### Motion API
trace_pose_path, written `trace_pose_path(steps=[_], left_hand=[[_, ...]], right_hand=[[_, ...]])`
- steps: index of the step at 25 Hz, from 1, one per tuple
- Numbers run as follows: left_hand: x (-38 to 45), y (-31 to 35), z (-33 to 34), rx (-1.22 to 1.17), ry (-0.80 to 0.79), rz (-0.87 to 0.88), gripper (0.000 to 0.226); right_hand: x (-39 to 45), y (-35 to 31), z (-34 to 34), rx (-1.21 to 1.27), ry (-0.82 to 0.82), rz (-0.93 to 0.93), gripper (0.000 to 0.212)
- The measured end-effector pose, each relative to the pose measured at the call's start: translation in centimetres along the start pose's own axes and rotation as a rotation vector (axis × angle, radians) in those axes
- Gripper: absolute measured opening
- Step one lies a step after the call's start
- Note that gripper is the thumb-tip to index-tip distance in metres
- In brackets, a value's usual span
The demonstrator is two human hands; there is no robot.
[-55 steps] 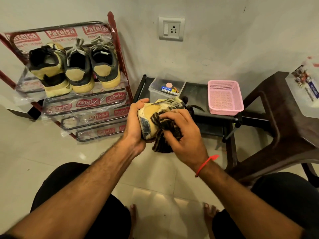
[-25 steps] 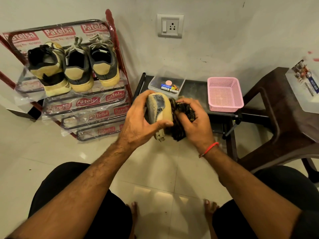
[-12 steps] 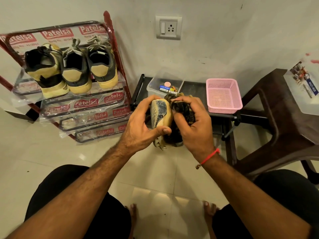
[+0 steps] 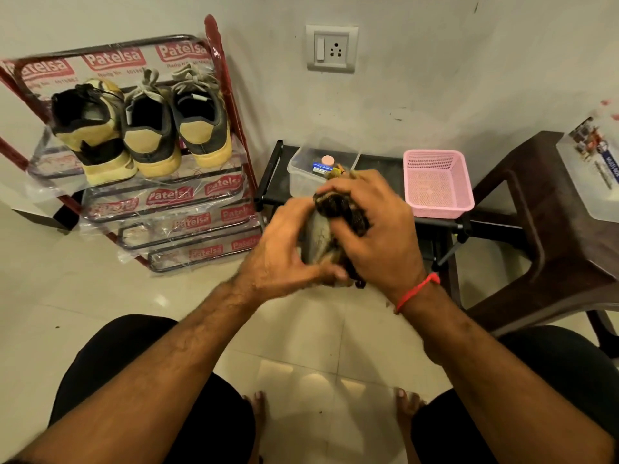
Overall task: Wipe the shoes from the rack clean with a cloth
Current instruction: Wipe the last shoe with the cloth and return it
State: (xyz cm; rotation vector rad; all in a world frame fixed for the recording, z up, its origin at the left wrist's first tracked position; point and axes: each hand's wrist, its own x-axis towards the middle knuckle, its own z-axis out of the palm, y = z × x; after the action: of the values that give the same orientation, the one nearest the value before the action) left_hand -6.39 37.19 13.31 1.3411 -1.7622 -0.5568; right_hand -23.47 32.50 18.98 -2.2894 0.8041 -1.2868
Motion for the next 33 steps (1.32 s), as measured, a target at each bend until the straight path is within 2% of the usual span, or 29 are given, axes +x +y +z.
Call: trace_pose_path(steps=[3,8,12,14,16,18,20,22,25,27,31,33], left_hand=[[-0.6,0.3,1.3,0.097,-0.108,0.000,0.113],[-0.2,-0.7,-0.2,0.034,0.078,0.001,0.079],[0.0,-0.6,-0.3,0.004,0.092,0.019,0.078],[0.1,-0.2,0.2,-0.013,0.046,-0.008,0.088],[-0.3,0.1,0.9,0.012,-0.038,0.040,0.102],[-0.4,0.5,1.1,0.007,-0.060,0.075,0.102],[-0.1,0.9,1.0,-0.021,-0.038,0.071,0.098],[0.1,0.9,0.7,-0.029,0.015,0.052,0.098],[0.4,0.6,0.3,-0.070,0.128,-0.038,0.099],[0.4,0.5,0.0,-0.099,0.199,-0.105,0.098],[0.5,0.6,-0.3,-0.353,0.374,-0.358,0.103],[0.8,0.7,-0.6,-0.510,0.459,-0.462,0.092]], right_hand=[[0.7,1.0,-0.3,-0.002,0.024,0.107,0.031],[-3.4,-1.7,0.4,0.024,-0.125,-0.022,0.033],[-2.6,-1.8,1.1,-0.025,-0.041,-0.072,0.031],[-1.0,-0.9,1.1,-0.011,0.034,0.006,0.030],[0.4,1.4,0.7,0.041,0.086,0.180,0.030],[0.3,3.4,0.5,0.134,0.061,0.414,0.026],[-0.3,4.4,0.6,0.242,0.025,0.562,0.021],[-0.6,4.3,0.3,0.302,0.101,0.595,0.024],[0.0,2.9,-0.8,0.422,0.306,0.555,0.031],[0.0,1.4,-0.6,0.440,0.226,0.471,0.034],[-1.6,0.5,1.3,0.230,-0.225,0.258,0.049],[-2.6,1.3,2.1,0.086,-0.256,0.131,0.048]])
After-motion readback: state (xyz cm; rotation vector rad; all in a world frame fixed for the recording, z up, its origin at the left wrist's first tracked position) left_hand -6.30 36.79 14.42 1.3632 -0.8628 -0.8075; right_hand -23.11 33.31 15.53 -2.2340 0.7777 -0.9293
